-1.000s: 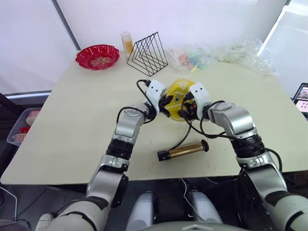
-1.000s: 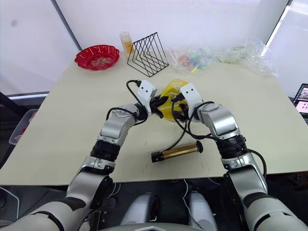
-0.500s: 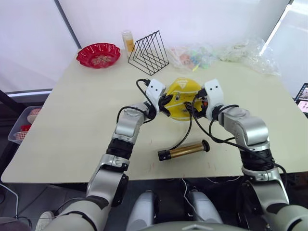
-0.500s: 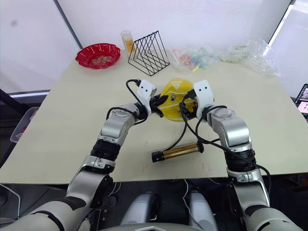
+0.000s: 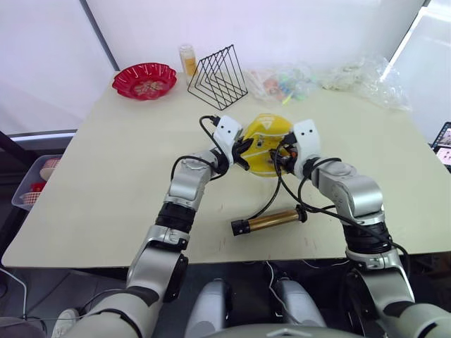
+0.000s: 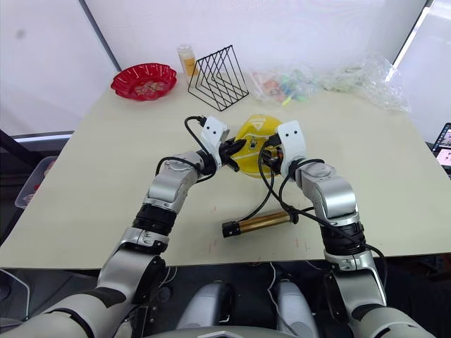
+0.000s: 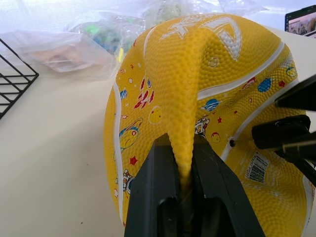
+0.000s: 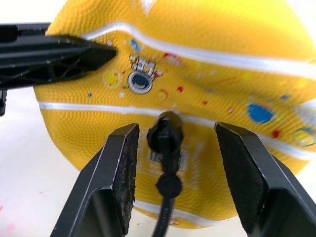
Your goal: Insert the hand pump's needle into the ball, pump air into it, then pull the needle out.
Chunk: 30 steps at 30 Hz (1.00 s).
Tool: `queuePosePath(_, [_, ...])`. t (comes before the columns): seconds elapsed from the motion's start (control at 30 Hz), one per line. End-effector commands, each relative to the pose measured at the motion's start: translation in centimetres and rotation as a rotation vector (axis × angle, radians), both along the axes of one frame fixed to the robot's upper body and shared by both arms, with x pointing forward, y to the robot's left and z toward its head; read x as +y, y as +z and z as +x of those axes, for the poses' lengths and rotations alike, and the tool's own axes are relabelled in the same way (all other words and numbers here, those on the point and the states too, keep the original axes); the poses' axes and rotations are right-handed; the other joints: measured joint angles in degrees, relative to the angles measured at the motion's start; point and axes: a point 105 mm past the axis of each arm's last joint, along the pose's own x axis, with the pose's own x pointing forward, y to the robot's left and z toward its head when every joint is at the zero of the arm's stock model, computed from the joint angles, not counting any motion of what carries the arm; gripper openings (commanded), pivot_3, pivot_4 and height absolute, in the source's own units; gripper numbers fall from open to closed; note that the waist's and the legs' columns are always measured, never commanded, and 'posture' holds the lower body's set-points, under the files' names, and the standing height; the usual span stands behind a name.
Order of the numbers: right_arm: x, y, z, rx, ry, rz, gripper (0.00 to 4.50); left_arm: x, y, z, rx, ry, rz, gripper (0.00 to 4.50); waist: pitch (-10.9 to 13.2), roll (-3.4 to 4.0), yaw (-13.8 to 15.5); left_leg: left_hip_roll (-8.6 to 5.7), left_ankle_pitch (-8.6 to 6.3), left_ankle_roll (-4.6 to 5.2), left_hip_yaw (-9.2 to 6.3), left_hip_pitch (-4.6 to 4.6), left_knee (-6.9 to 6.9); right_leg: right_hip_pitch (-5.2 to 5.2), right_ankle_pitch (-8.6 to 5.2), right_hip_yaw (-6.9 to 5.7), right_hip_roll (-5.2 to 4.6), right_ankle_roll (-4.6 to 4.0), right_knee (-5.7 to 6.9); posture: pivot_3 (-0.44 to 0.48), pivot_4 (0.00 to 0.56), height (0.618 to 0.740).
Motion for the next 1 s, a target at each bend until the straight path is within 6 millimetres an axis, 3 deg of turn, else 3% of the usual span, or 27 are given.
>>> queuePosePath(0.03, [0.3, 1.4, 0.2, -0.037, -0.002, 0.065, 2.57, 0.6, -2.5, -0.1, 0.079, 0.032, 0.043, 0.0, 0.0, 0.0, 0.0, 0.0, 0.0, 0.0, -0.01, 0.0, 0.0, 0.0, 0.0, 0.0, 0.0, 0.0, 0.0, 0.0, 0.15, 0.737])
queuePosePath(0.3, [0.2, 1.2, 0.3, -0.031, -0.005, 0.071, 2.57, 0.6, -2.5, -0.1, 0.08, 0.031, 0.044, 0.0, 0.0, 0.0, 0.0, 0.09, 0.01, 0.02, 0.11, -0.03, 0.0, 0.01, -0.01, -0.14, -0.02, -0.01, 0.0, 0.0, 0.15, 0.737])
queuePosePath(0.37, [0.1, 1.3, 0.3, -0.033, -0.006, 0.071, 2.02, 0.6, -2.5, -0.1, 0.079, 0.031, 0.046, 0.0, 0.0, 0.0, -0.03, 0.15, 0.01, 0.03, 0.24, -0.05, 0.0, 0.01, -0.01, -0.2, -0.03, -0.02, 0.0, 0.0, 0.15, 0.737])
queuePosePath(0.5, [0.0, 1.2, 0.4, -0.034, -0.016, 0.07, 0.37, 0.5, -2.6, -0.2, 0.079, 0.029, 0.047, 0.0, 0.0, 0.0, -0.05, 0.34, 0.03, 0.04, 0.37, -0.09, 0.0, 0.02, -0.02, -0.35, 0.0, -0.04, 0.0, 0.0, 0.15, 0.737])
queuePosePath(0.83, [0.3, 1.2, 0.4, -0.049, 0.006, 0.03, 0.33, 0.5, -2.6, -0.2, 0.081, 0.024, 0.049, 0.0, 0.0, 0.01, -0.09, 0.37, 0.05, 0.08, 0.38, -0.09, 0.0, 0.02, -0.02, -0.36, 0.03, -0.04, 0.0, 0.0, 0.15, 0.737])
queuePosePath(1.0, [1.2, 1.3, 0.8, -0.092, 0.109, -0.16, 0.33, -0.2, -2.6, -0.4, 0.079, -0.018, 0.055, 0.0, 0.0, 0.01, -0.18, 0.37, 0.05, 0.07, 0.43, -0.07, 0.03, 0.04, -0.01, -0.35, 0.01, -0.03, -0.01, 0.0, 0.15, 0.737])
